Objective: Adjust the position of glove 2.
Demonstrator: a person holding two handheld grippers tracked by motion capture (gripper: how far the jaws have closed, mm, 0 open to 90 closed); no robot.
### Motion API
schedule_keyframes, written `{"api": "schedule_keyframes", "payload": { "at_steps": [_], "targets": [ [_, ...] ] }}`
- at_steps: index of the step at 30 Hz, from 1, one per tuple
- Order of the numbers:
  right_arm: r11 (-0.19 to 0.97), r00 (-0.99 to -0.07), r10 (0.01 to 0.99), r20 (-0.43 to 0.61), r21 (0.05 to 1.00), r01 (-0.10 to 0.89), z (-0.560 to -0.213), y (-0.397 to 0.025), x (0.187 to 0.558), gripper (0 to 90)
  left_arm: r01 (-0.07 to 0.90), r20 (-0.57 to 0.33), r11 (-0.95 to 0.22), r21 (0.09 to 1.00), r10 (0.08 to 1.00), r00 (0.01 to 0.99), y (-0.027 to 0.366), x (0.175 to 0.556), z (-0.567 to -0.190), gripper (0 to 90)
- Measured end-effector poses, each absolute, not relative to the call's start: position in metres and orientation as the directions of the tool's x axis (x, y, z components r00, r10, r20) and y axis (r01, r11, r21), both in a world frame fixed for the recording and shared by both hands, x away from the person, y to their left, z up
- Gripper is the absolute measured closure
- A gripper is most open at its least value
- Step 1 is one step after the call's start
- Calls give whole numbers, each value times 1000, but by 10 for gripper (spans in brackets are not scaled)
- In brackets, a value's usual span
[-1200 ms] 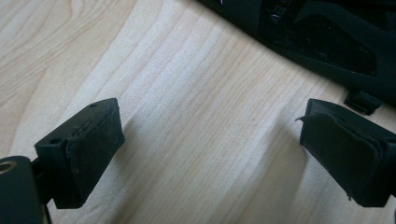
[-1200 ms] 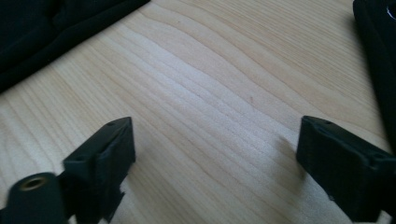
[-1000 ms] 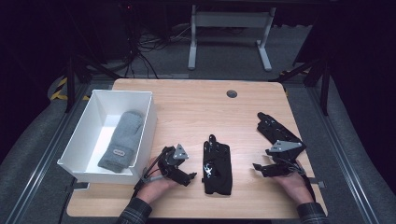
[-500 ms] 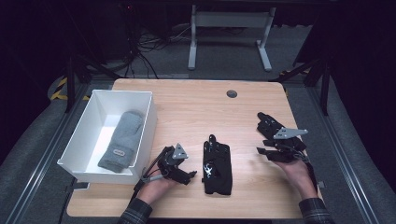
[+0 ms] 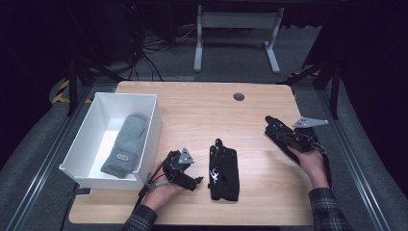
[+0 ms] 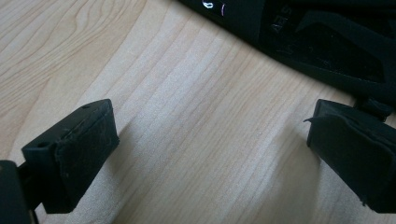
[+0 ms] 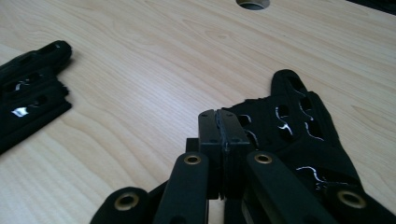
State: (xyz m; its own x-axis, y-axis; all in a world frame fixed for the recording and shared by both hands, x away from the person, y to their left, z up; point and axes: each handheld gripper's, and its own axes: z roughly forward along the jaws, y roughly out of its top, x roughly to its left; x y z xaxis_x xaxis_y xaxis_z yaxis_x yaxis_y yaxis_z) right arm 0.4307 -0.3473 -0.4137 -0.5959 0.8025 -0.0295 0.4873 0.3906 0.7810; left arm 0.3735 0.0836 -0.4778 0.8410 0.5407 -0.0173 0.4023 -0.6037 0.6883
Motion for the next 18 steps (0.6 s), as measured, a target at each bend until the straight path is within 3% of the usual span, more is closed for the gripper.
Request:
{"api": "schedule_keyframes", "payload": {
  "at_steps": [18],
  "targets": [
    [390, -555, 831, -29, 742, 545, -443, -354, 468, 900, 404, -17, -607, 685, 541, 841, 83, 373, -478, 4]
  ]
}}
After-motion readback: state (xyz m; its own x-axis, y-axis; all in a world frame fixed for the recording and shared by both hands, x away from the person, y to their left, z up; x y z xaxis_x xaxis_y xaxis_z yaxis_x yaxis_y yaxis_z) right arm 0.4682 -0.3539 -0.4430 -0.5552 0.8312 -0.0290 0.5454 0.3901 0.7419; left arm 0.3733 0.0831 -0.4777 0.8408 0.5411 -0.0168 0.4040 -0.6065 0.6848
